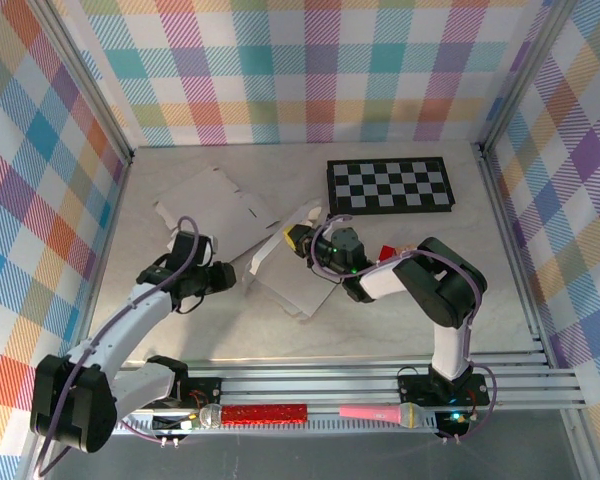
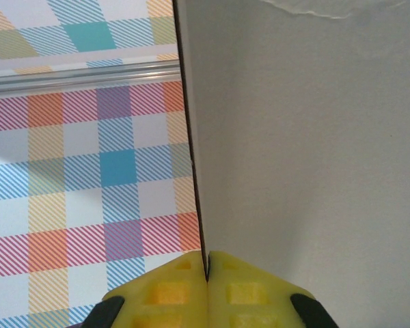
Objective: Fold the paper box
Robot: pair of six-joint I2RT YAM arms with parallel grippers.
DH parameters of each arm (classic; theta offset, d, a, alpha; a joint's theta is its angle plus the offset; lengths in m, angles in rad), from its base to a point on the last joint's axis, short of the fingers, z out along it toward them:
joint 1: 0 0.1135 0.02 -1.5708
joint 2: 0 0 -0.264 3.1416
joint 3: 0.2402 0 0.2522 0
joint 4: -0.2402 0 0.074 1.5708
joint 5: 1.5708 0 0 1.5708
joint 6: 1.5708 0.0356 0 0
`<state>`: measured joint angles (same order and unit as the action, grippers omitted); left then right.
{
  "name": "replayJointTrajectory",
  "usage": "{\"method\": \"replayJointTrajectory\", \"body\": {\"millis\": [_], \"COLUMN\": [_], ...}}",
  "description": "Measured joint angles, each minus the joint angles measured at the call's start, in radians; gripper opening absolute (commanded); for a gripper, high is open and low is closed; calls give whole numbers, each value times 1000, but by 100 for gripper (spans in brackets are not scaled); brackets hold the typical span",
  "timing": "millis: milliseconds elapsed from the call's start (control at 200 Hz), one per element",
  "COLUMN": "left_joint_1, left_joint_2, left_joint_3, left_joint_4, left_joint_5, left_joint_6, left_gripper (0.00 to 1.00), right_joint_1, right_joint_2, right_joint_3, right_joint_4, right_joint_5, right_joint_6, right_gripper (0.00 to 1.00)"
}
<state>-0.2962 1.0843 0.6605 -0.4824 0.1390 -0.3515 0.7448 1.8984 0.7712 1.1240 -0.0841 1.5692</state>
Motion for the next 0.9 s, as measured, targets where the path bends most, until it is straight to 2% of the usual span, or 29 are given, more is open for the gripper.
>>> {"method": "replayJointTrajectory", "body": {"millis": [465, 900], "left_joint_1": [-93, -173], "left_joint_2": [50, 83], "left_joint_3": [-43, -61], "left_joint_4": [138, 269], "left_joint_5": [-25, -41], "left_joint_6": [43, 87], "left_gripper": [45, 45], "right_joint_1": [-11, -25], "right_joint_2": [1, 10], "right_joint_3": [35, 64], "right_joint_4": [-57, -88], "right_joint_5": [-10, 1], "right_joint_6": [12, 46], "right_gripper": [0, 0]}}
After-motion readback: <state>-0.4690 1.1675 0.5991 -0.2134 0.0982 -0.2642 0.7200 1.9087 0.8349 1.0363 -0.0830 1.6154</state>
